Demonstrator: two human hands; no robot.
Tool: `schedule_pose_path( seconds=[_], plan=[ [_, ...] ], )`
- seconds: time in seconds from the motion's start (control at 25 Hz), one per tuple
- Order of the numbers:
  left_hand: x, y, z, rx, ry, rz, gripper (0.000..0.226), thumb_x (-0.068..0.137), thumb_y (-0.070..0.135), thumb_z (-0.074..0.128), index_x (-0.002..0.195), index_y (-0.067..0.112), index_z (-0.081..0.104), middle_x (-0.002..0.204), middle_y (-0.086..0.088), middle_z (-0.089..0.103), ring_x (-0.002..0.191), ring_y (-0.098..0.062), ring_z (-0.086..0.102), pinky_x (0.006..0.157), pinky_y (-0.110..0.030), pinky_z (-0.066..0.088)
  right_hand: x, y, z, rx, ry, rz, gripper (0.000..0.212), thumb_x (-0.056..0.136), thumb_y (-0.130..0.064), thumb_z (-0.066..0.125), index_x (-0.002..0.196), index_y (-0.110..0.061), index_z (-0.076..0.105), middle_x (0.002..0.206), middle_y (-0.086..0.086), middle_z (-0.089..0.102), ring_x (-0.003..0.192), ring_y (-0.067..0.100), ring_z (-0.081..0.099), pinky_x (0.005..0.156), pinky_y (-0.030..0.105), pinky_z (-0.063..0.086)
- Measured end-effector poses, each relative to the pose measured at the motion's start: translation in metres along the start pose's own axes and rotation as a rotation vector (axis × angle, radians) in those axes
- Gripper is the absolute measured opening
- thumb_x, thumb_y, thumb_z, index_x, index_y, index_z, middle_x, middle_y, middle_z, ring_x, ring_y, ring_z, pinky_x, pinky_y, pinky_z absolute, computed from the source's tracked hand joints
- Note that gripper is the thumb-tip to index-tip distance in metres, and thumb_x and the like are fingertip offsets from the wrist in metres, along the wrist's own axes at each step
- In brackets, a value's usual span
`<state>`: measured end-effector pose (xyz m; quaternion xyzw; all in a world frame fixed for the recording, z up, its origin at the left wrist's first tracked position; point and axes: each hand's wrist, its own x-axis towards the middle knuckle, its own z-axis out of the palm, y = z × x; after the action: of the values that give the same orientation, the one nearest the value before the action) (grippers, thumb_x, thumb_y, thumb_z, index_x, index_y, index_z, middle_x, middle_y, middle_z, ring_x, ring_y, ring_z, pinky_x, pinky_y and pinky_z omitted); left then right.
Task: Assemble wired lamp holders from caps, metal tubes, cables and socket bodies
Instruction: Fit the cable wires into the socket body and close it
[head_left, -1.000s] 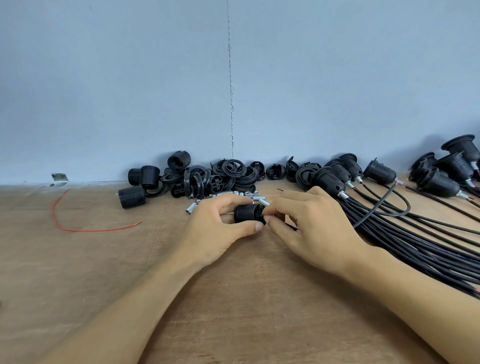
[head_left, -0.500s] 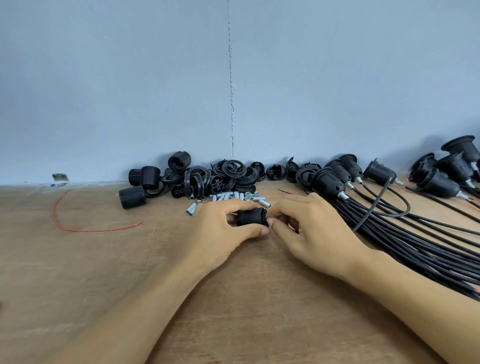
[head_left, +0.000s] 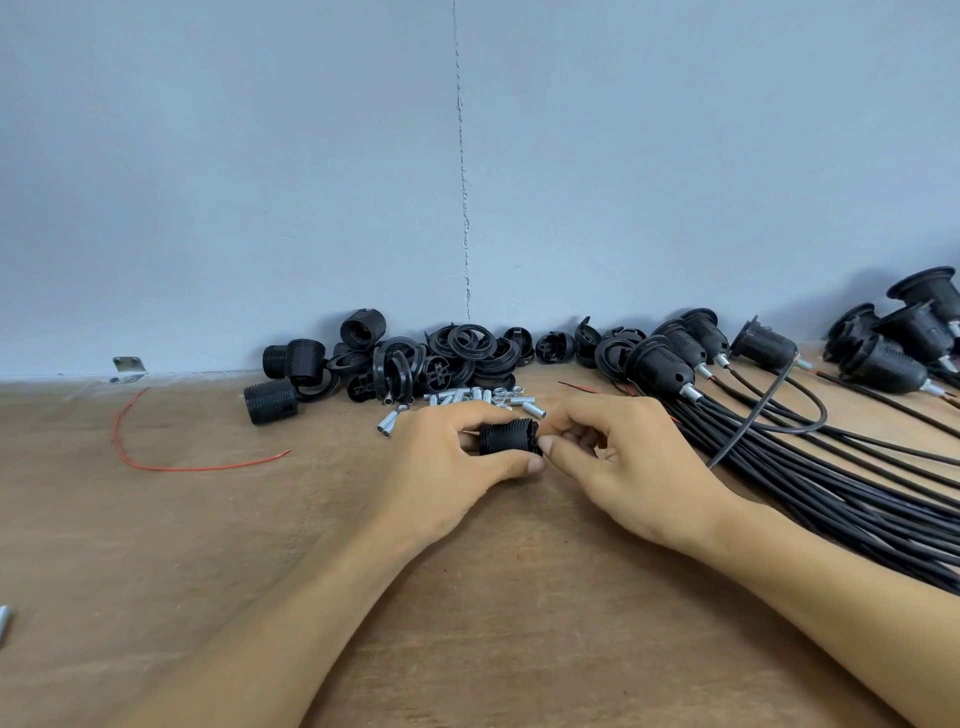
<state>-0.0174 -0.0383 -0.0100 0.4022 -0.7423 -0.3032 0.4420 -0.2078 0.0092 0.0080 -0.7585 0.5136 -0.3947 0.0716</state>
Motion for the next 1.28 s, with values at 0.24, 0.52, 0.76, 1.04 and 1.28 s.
schedule_pose_path(
  seconds=[0.24, 0.52, 0.76, 1.04, 1.28],
  plan=[
    [-0.0008, -0.0007, 0.0013, -0.001, 0.013, 0.004, 0.034, 0.064, 0.027, 0.096, 0.083, 0.047, 0.076, 0.085, 0.026, 0.075, 0.078, 0.002, 0.073, 0.077, -0.017, 0.057, 0.0006, 0.0006, 0.0009, 0.004, -0.008, 0.027, 0.011, 0.087, -0.013, 0.069, 0.08, -0.021, 0.071, 0.067, -0.007, 0.065, 0.069, 0.012, 0.059, 0.061, 0.013, 0.041],
    [-0.0004, -0.0016, 0.0064, 0.008, 0.017, -0.006, 0.039, 0.055, 0.049, 0.089, 0.09, 0.054, 0.073, 0.086, 0.023, 0.076, 0.08, -0.001, 0.074, 0.083, -0.04, 0.062, -0.001, 0.0007, 0.0019, -0.001, -0.004, 0.015, 0.012, 0.087, -0.012, 0.069, 0.079, -0.021, 0.07, 0.066, -0.007, 0.063, 0.066, 0.011, 0.058, 0.06, 0.015, 0.042],
    [0.0011, -0.0047, 0.0052, -0.026, 0.027, -0.044, 0.044, 0.053, 0.052, 0.087, 0.093, 0.037, 0.078, 0.087, 0.018, 0.078, 0.079, -0.006, 0.076, 0.083, -0.044, 0.062, -0.0013, 0.0018, 0.0042, 0.04, -0.012, 0.06, 0.015, 0.086, -0.015, 0.069, 0.075, -0.025, 0.067, 0.063, -0.009, 0.061, 0.062, 0.005, 0.056, 0.058, 0.011, 0.039],
    [-0.0009, -0.0018, 0.0057, 0.022, 0.015, -0.037, 0.041, 0.055, 0.05, 0.088, 0.093, 0.049, 0.073, 0.084, 0.023, 0.075, 0.079, 0.001, 0.074, 0.083, -0.04, 0.062, -0.0012, 0.0026, 0.0041, -0.001, 0.004, 0.028, 0.014, 0.086, -0.013, 0.069, 0.075, -0.022, 0.068, 0.06, -0.011, 0.058, 0.062, 0.005, 0.055, 0.057, 0.009, 0.037],
    [-0.0012, -0.0039, 0.0063, 0.039, 0.03, -0.027, 0.039, 0.06, 0.038, 0.095, 0.092, 0.045, 0.074, 0.083, 0.021, 0.076, 0.077, -0.001, 0.074, 0.081, -0.041, 0.062, -0.0008, 0.0022, 0.0037, -0.01, -0.003, 0.027, 0.014, 0.085, -0.014, 0.069, 0.075, -0.022, 0.068, 0.061, -0.008, 0.06, 0.063, 0.006, 0.055, 0.058, 0.01, 0.037]
  ],
)
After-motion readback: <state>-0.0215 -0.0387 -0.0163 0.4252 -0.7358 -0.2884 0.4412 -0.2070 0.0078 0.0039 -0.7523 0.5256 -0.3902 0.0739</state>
